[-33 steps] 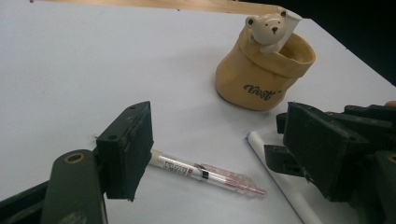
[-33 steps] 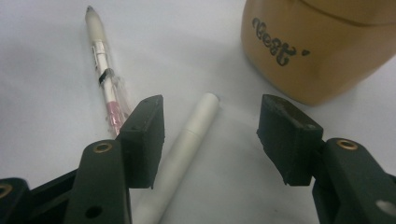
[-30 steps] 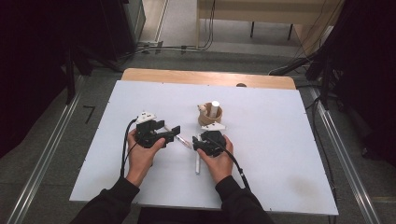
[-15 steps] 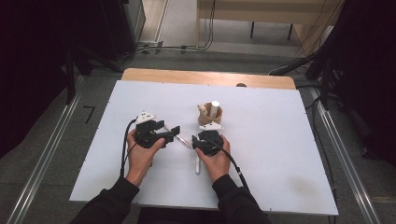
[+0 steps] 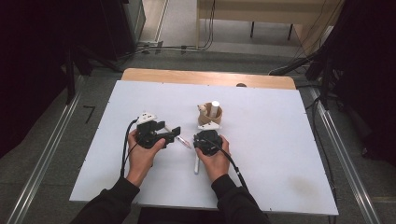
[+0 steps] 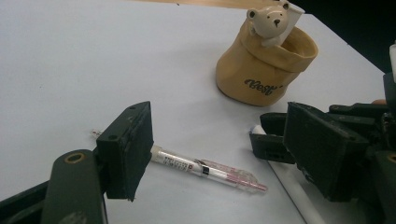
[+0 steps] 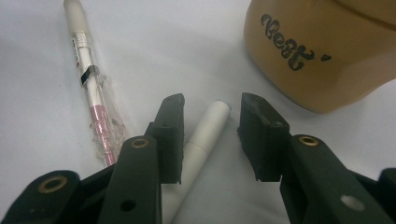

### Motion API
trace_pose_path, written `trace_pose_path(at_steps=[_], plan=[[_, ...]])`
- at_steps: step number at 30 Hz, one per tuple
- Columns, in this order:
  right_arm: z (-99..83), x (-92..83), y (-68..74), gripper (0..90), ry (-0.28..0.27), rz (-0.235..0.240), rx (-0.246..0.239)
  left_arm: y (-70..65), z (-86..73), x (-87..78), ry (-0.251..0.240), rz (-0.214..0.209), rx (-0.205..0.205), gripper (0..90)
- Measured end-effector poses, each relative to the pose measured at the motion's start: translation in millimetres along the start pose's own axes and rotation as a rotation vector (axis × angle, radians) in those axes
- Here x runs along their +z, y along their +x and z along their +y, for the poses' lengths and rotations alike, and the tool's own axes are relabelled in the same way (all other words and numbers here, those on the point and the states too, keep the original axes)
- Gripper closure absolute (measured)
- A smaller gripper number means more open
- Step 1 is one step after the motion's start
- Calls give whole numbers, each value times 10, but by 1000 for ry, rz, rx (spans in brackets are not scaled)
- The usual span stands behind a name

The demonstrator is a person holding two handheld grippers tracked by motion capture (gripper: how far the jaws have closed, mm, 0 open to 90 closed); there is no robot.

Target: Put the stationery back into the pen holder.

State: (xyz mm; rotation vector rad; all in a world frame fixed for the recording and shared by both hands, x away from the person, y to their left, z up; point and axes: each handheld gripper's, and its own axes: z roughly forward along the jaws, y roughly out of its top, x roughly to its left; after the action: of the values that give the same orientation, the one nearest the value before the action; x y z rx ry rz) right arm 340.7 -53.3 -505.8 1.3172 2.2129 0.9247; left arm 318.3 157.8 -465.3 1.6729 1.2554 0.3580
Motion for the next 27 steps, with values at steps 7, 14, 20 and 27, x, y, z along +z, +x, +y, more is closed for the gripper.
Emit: trace_pose_path(at_steps=[7, 14, 20, 27], plan=[[38, 5, 15, 665, 23, 5, -6, 4, 2, -13, -2, 1, -2, 248], [41, 6, 1, 753, 24, 19, -8, -1, 2, -19, 0, -5, -1, 250], [49, 7, -31, 764, 29, 39, -17, 0, -1, -18, 2, -8, -2, 252], [60, 1, -80, 769, 36, 72, -10, -23, -11, -14, 5, -19, -4, 252]])
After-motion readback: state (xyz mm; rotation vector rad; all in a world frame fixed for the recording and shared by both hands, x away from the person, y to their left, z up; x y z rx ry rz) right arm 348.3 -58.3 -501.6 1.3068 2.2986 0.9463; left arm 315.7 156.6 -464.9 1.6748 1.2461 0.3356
